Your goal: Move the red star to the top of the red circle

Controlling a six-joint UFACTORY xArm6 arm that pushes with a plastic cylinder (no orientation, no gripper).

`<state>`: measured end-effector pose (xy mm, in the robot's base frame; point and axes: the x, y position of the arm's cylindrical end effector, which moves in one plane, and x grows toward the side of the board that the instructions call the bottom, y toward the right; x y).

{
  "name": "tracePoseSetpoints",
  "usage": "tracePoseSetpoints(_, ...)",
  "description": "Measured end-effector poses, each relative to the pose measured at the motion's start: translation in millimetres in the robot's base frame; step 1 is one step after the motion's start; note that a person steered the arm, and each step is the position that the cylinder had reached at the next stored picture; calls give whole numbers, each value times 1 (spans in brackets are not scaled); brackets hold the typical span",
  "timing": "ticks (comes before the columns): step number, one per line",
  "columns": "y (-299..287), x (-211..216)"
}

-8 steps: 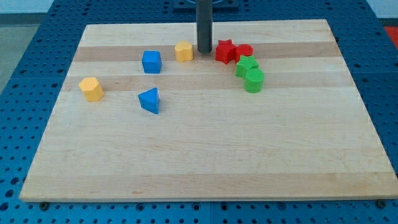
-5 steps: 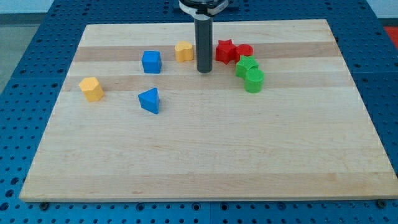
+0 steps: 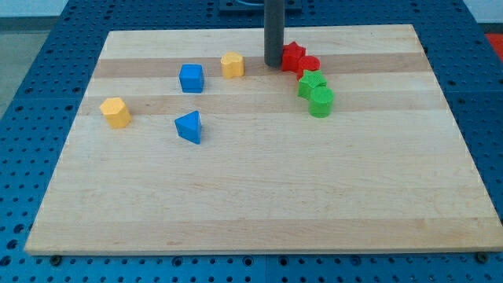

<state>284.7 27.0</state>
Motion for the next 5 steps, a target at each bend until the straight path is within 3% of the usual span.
tracePoseSetpoints(5, 8, -34)
